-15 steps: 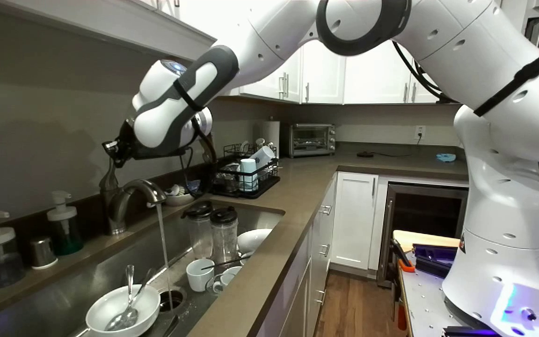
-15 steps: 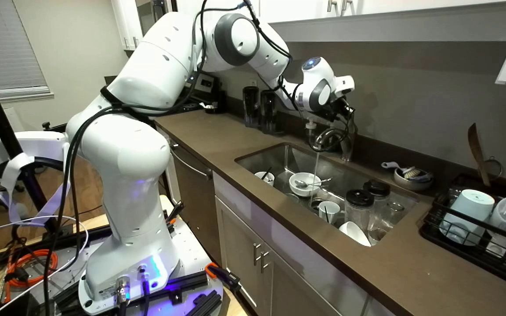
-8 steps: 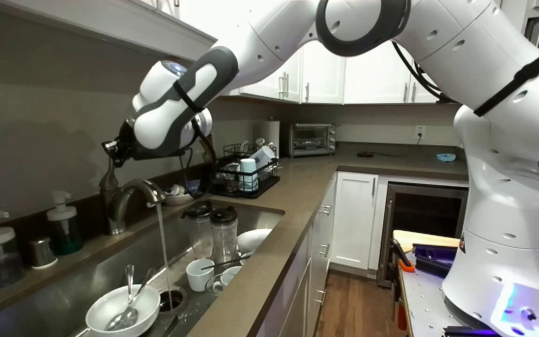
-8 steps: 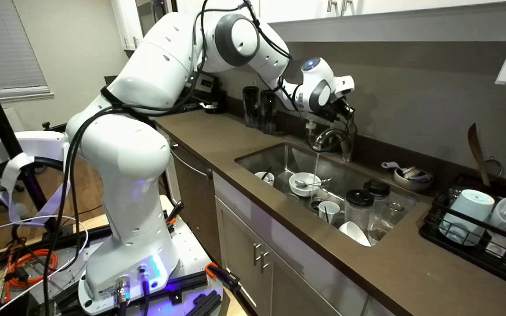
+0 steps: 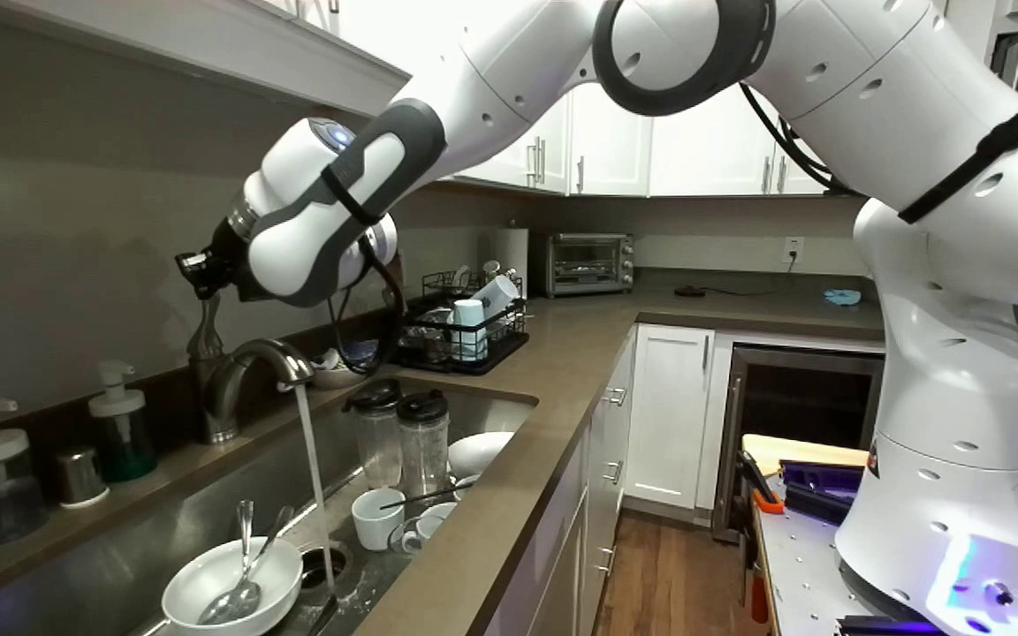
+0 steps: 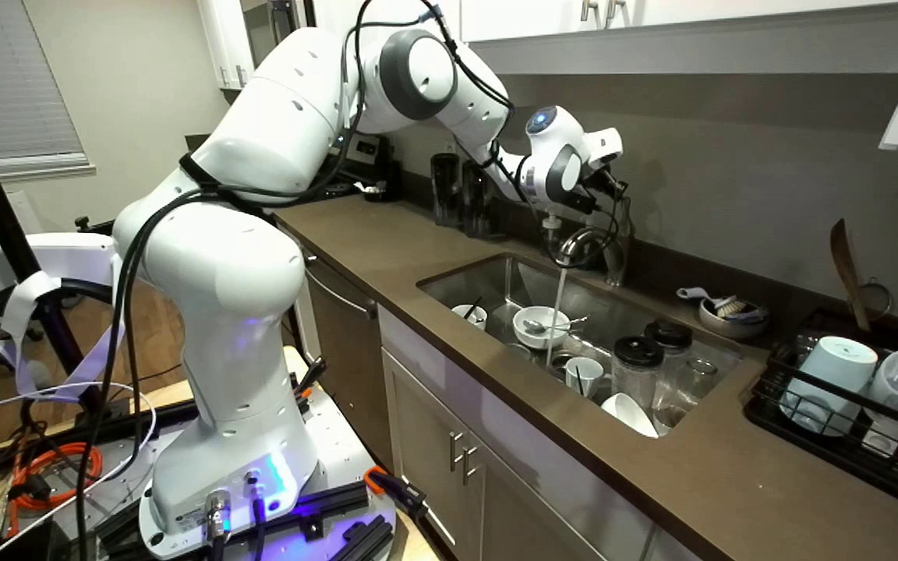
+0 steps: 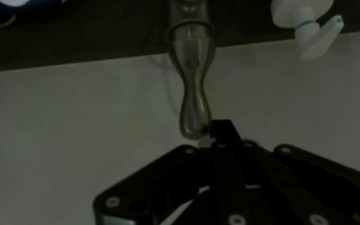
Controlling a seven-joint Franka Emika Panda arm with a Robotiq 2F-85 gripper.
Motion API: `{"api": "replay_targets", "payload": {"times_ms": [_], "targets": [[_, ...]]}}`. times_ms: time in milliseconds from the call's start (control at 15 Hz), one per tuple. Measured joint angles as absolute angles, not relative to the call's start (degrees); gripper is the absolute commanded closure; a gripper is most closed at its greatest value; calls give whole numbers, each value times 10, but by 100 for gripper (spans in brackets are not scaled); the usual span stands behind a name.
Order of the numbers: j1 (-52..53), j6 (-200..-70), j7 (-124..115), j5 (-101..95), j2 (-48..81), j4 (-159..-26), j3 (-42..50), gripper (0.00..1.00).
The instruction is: Open the tap then close the tap then open the tap again
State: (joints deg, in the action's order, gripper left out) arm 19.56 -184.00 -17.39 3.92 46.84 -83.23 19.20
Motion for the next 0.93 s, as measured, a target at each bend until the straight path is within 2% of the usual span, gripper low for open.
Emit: {"api": "replay_targets", "payload": {"times_ms": [533,933], "targets": [[217,-1924,-180,47,483,-808,229,100],[219,-1981,-187,52,478,-847,224,100]]}}
